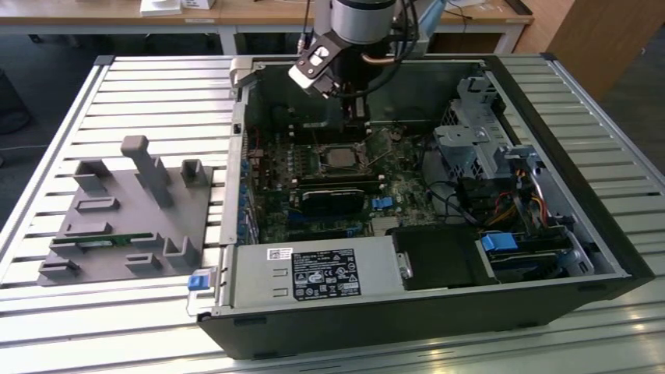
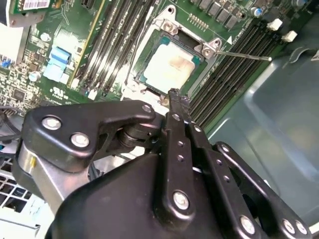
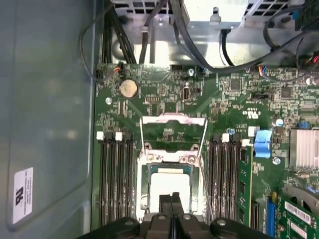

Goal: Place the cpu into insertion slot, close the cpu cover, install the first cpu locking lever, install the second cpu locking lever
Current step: 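Close the cpu cover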

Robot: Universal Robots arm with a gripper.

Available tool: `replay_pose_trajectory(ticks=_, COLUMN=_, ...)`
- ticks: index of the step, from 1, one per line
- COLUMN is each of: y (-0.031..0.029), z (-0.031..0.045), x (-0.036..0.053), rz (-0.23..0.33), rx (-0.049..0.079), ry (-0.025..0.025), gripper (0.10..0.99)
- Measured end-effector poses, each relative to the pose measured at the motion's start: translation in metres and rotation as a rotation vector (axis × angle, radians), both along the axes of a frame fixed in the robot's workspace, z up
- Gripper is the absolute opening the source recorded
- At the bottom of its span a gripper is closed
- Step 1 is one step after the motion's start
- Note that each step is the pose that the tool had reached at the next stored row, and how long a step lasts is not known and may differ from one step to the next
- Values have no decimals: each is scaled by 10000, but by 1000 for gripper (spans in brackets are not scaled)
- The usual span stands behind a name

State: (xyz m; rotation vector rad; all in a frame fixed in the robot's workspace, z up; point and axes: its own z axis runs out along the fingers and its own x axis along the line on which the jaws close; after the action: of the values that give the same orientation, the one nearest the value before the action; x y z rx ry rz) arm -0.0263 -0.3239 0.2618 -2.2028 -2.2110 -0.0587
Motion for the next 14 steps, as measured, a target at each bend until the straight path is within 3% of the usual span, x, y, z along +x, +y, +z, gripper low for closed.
replay_pose_trajectory(ticks=6, y=0, z=-1, x=44, rz=-1, rx=0, ry=1, gripper=118)
replay_pose_trajectory(ticks=14, y=0, z=-13, x=220, rz=30, rx=-3, ry=18, gripper=118)
